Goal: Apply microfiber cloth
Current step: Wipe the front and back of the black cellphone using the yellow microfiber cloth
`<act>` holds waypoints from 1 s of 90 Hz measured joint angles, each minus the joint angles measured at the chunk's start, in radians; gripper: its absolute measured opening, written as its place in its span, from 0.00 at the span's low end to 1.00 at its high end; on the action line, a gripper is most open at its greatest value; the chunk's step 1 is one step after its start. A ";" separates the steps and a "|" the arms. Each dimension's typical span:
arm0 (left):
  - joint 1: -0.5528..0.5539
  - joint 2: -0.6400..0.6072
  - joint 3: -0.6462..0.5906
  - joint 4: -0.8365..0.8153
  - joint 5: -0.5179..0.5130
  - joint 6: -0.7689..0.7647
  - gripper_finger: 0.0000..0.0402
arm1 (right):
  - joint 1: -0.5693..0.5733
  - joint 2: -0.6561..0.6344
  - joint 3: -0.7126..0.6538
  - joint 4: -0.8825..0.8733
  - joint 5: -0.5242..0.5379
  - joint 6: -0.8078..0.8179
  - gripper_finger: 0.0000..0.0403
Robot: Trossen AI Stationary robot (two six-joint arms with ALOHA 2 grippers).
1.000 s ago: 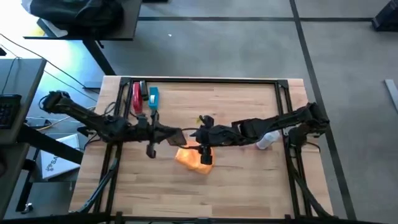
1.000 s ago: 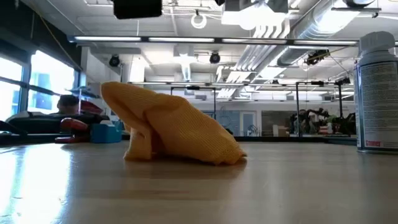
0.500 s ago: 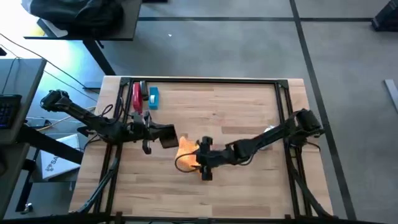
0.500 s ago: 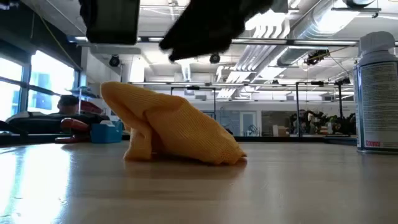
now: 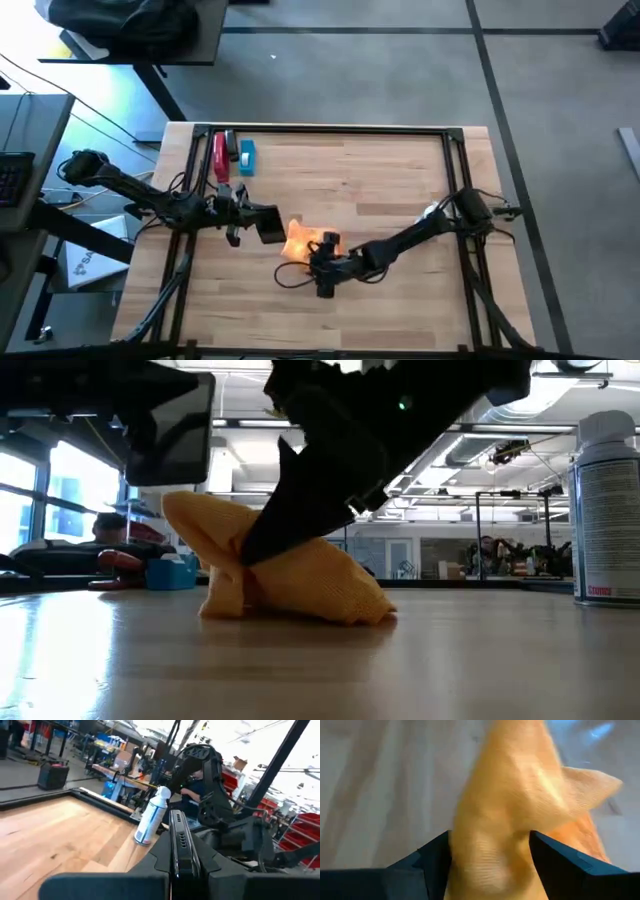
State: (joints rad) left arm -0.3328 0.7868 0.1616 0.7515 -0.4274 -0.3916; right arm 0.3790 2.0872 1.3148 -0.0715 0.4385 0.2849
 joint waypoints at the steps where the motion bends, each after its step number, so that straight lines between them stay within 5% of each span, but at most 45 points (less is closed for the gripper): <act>1: 0.000 0.000 0.000 0.001 0.000 -0.004 0.01 | -0.001 0.000 0.000 -0.006 0.002 0.003 0.49; 22: 0.024 0.005 0.000 -0.010 -0.144 -0.148 0.01 | -0.018 -0.009 0.000 -0.128 0.000 -0.051 0.04; 40: 0.054 0.078 0.000 -0.007 -0.195 -0.280 0.01 | -0.002 -0.096 0.115 -0.355 0.237 -0.215 0.00; 57: 0.085 0.171 0.000 0.062 -0.170 -0.336 0.02 | 0.007 -0.119 0.336 -0.495 0.474 -0.541 0.00; 70: 0.132 0.201 0.002 0.213 -0.098 -0.274 0.02 | -0.007 -0.121 0.463 -0.478 0.240 -0.781 0.00; 82: 0.171 0.201 0.011 0.296 -0.049 -0.203 0.02 | -0.033 -0.121 0.504 -0.486 -0.068 -0.779 0.00; 90: 0.187 0.202 0.027 0.294 -0.042 -0.172 0.02 | -0.046 -0.121 0.509 -0.488 -0.172 -0.774 0.00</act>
State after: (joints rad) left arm -0.1456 0.9883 0.1884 1.0458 -0.4697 -0.5633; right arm 0.3326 1.9667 1.8240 -0.5595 0.2662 -0.4892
